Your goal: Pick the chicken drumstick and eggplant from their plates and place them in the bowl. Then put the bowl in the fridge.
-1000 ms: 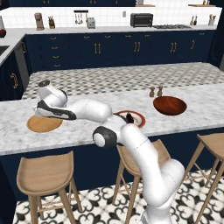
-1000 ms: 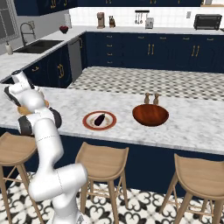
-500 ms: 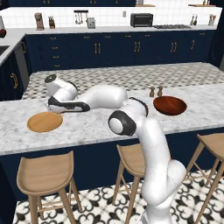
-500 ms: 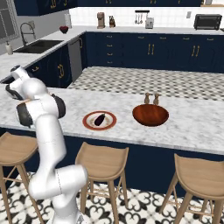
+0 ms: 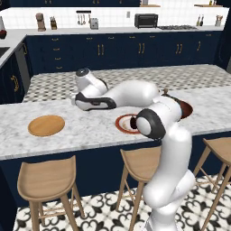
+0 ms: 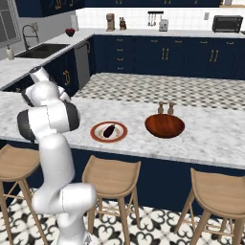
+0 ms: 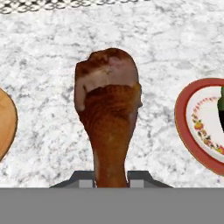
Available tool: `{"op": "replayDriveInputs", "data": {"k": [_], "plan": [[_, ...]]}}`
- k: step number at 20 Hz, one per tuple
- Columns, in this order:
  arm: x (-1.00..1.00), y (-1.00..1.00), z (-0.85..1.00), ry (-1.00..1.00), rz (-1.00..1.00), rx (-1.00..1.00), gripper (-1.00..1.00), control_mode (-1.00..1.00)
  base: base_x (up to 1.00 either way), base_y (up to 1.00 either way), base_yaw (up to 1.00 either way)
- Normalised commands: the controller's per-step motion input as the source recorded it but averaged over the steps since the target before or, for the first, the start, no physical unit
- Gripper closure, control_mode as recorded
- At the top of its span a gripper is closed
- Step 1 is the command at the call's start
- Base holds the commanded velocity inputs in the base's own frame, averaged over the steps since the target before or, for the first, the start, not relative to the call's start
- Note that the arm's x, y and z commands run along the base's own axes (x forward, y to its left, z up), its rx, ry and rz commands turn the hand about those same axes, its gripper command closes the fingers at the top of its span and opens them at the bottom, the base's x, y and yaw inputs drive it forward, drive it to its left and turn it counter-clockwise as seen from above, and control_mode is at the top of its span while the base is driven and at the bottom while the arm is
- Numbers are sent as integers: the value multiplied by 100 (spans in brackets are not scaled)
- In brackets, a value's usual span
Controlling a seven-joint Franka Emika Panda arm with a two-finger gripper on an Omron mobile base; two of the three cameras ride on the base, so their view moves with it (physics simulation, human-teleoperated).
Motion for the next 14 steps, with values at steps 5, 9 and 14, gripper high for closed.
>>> {"op": "replayDriveInputs", "data": {"k": [5,9,14], "plan": [[-33,-100,12,0,-16,4,100,-100,0,0,0],[-47,-100,3,3,-13,2,100,-100,0,0,0],[-17,-100,27,13,-14,0,100,-100,0,0,0]]}}
